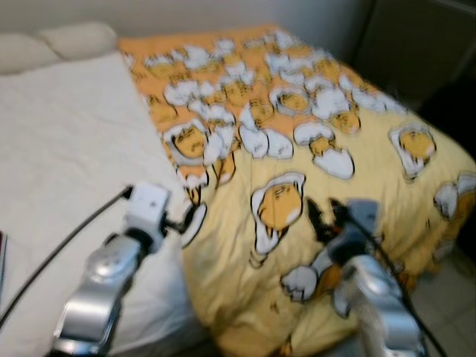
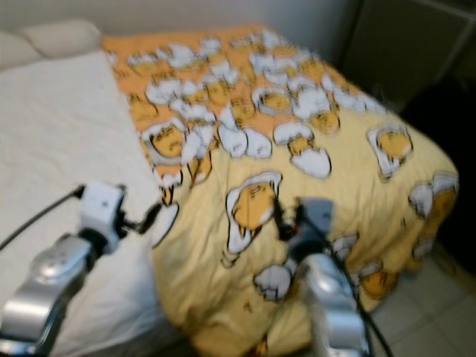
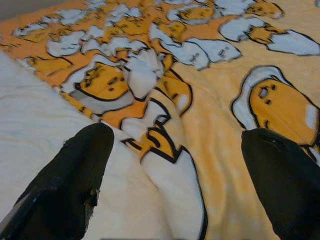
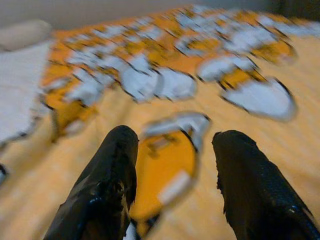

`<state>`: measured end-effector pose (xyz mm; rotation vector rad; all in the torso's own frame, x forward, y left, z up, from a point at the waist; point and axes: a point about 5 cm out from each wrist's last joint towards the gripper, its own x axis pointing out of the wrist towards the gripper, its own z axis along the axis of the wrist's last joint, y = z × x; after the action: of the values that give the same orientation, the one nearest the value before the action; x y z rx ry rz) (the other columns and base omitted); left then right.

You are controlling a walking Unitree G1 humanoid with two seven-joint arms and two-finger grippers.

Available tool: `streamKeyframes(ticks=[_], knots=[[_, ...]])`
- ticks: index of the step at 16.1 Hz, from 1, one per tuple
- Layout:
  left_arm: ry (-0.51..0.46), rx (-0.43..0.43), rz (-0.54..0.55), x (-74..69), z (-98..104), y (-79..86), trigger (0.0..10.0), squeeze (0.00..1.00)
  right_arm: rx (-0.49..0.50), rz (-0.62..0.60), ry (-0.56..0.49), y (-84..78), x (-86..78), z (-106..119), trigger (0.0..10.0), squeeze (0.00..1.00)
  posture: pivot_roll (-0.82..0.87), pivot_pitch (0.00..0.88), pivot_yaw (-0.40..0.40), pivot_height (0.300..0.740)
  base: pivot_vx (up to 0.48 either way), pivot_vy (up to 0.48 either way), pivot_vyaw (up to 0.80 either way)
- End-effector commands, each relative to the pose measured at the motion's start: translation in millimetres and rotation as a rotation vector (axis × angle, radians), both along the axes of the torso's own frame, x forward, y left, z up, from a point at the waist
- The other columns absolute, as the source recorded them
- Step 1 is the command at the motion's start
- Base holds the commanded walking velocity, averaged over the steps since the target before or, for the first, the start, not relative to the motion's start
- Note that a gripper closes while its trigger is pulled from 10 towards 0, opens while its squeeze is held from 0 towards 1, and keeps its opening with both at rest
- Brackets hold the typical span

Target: Clean up the room

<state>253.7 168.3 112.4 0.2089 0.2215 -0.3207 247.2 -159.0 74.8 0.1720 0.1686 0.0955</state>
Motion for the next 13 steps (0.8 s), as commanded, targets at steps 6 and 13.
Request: streamKeyframes(ticks=[6,13], knots=[[0.061,-0.047,0.064,0.4,-5.0,2.0,10.0,0.00,-0.082,0.112,0.090,-12.6,0.1,-8.5,10.0,0.00,-0.05,0.000,0.016,0.740,0.000,-0.160,0.00],[0.365,-0.169,0.098,4.7,-41.1,13.6,10.0,1.00,-0.093,0.512,0.126,-11.7,-7.1,-2.3,10.0,0.00,-0.05,0.000,-0.005,0.740,0.000,0.000,0.00]])
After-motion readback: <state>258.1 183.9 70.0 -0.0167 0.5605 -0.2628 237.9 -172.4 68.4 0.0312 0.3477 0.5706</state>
